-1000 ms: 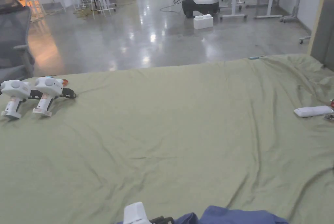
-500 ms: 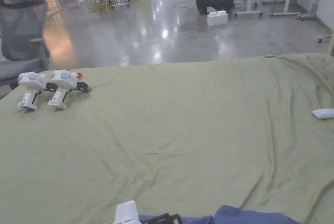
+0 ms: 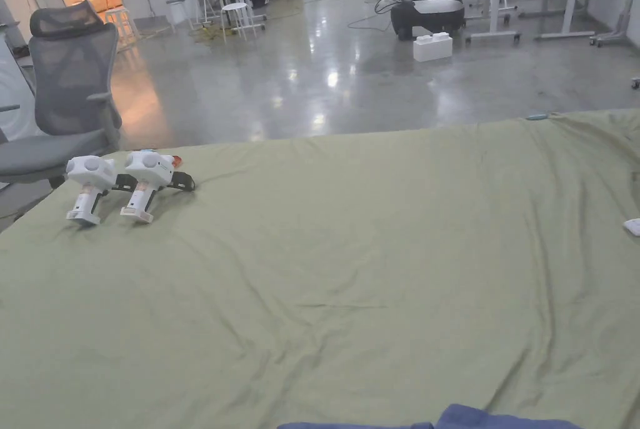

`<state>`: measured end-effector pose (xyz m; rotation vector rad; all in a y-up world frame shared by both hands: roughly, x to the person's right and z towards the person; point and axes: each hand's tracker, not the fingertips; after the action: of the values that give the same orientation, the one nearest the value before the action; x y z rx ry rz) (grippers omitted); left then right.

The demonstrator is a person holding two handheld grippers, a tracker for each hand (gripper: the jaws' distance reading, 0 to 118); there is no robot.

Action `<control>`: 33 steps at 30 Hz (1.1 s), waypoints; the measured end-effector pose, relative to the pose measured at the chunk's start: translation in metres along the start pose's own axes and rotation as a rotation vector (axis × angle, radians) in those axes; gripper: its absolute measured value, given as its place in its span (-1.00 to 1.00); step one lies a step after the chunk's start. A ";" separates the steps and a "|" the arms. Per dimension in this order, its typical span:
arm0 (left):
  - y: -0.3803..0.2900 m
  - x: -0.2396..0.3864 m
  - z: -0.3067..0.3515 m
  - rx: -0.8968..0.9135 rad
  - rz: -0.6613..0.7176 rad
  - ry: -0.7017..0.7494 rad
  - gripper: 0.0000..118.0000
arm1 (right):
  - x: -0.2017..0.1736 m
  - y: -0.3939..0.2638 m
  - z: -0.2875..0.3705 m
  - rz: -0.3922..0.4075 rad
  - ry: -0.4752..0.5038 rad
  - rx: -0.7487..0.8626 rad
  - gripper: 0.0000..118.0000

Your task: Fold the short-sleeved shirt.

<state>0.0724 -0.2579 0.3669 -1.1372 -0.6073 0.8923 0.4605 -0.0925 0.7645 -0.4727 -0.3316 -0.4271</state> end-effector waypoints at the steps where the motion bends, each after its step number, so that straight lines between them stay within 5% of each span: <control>1: -0.001 0.000 0.002 0.001 0.009 -0.007 -0.76 | 0.003 -0.001 0.002 -0.004 -0.007 0.002 -1.00; 6: 0.011 0.026 0.042 0.054 -0.082 -0.049 -0.80 | 0.016 -0.003 0.005 -0.039 -0.025 0.001 -1.00; 14: 0.033 0.121 0.114 0.194 -0.472 0.170 -0.79 | 0.029 -0.011 -0.008 -0.086 -0.013 -0.004 -1.00; 21: -0.052 0.188 0.013 -0.053 -0.660 0.074 -0.79 | 0.028 -0.016 -0.001 -0.090 -0.012 0.007 -1.00; 26: -0.119 0.201 -0.076 -0.232 -0.908 0.214 -0.77 | 0.037 -0.021 0.014 -0.085 -0.062 0.003 -1.00; 28: -0.129 0.198 -0.093 -0.252 -0.896 0.186 -0.52 | 0.044 -0.025 0.020 -0.085 -0.091 -0.002 -1.00; 30: -0.131 0.198 -0.103 -0.306 -0.844 0.171 0.15 | 0.048 -0.028 0.022 -0.096 -0.115 -0.018 -1.00; 33: -0.120 0.203 -0.087 -0.253 -0.784 0.089 0.32 | 0.055 -0.034 0.023 -0.124 -0.136 -0.026 -1.00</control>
<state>0.2839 -0.1478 0.4464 -1.0252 -1.0140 0.0929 0.4870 -0.1255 0.8187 -0.5097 -0.4887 -0.5215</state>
